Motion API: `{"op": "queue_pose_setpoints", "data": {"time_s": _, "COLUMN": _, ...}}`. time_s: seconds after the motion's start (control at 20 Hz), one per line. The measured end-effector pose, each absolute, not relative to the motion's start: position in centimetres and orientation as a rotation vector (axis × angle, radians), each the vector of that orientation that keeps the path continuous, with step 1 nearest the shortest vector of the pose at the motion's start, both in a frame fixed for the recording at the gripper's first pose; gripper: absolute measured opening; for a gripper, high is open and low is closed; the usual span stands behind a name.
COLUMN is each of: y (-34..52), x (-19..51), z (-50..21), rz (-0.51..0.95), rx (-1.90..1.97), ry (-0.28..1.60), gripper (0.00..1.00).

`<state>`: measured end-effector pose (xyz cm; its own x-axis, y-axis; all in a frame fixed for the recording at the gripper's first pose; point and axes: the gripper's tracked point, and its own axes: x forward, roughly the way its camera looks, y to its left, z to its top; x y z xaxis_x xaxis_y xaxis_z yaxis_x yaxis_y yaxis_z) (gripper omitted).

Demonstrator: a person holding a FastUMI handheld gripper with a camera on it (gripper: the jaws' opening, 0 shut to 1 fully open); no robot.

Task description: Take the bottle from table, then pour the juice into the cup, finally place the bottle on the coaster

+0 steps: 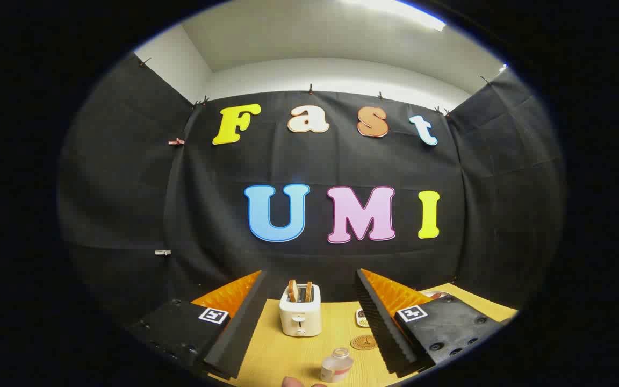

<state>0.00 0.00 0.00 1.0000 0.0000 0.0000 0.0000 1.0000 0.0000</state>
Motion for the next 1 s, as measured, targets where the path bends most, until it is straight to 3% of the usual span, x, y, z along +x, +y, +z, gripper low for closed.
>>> {"op": "queue_pose_setpoints", "data": {"time_s": 0.7, "y": -0.9, "x": -1.7, "z": -4.3, "rz": -0.043, "rx": -0.025, "ry": 0.056, "gripper": 0.97}}
{"op": "queue_pose_setpoints", "data": {"time_s": 1.0, "y": 0.8, "x": -2.8, "z": -7.4, "rz": 0.012, "rx": -0.067, "ry": 0.102, "gripper": 0.97}}
